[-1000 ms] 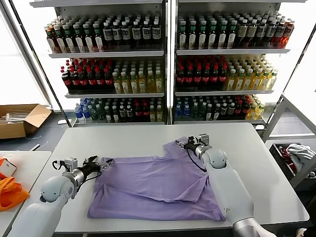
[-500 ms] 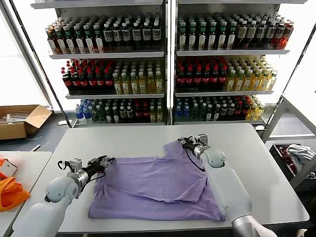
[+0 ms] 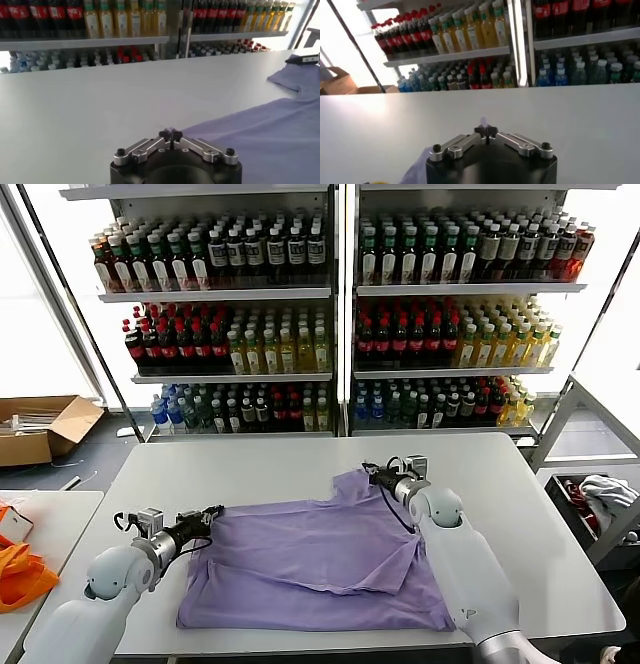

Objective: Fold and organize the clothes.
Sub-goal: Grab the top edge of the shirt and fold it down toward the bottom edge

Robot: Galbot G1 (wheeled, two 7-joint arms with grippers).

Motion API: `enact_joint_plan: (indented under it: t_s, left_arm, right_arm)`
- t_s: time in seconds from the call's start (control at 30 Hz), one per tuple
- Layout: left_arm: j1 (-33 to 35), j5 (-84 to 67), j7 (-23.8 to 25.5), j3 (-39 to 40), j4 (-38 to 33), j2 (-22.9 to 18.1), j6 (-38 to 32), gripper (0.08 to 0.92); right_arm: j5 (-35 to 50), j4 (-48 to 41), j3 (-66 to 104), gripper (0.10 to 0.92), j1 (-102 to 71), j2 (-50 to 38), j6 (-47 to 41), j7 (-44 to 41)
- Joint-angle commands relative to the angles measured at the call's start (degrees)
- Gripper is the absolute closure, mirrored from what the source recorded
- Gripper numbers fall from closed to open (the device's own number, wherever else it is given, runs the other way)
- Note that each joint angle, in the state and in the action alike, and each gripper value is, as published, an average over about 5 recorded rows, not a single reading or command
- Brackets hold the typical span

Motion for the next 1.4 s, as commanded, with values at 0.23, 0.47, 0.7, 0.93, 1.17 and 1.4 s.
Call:
enact_joint_plan:
  t_s: [0.23,0.47,0.7,0.93,1.17,1.4]
  left_arm:
    - [7.2,-1.5,-2.4,-7.1,-14.0,0.2,0.6,0.911]
    - [15.2,-2.0,-4.2,-11.8,-24.0,-0.7,0.5,0.911]
    - [23.3,-1.7,-5.1,-16.6,-31.2,-3.5,1.0,0.911]
    - [31.3,0.1,-4.5,-21.7,-35.1,-8.2,0.4,0.911]
    - [36.0,5.6,-1.4,-22.2,-34.4,-10.4,-2.8,0.911]
    - [36.3,7.5,1.5,-21.7,-31.5,-10.5,-4.1,0.911]
  right_arm:
    - [11.3,21.3,2.4,0.919,-9.2,-3.8,-1.6,2.0]
    - [12.8,33.8,6.5,0.919,-20.0,-7.5,-1.8,2.4]
    - [12.8,43.4,10.7,0.919,-32.0,-9.1,-1.2,2.1]
    - [12.2,49.4,14.6,0.919,-40.6,-9.4,0.0,1.2]
    - [9.0,49.6,17.1,0.919,-48.8,-9.2,2.8,-0.7]
    - [8.6,49.2,19.9,0.919,-54.5,-10.0,5.2,-1.7]
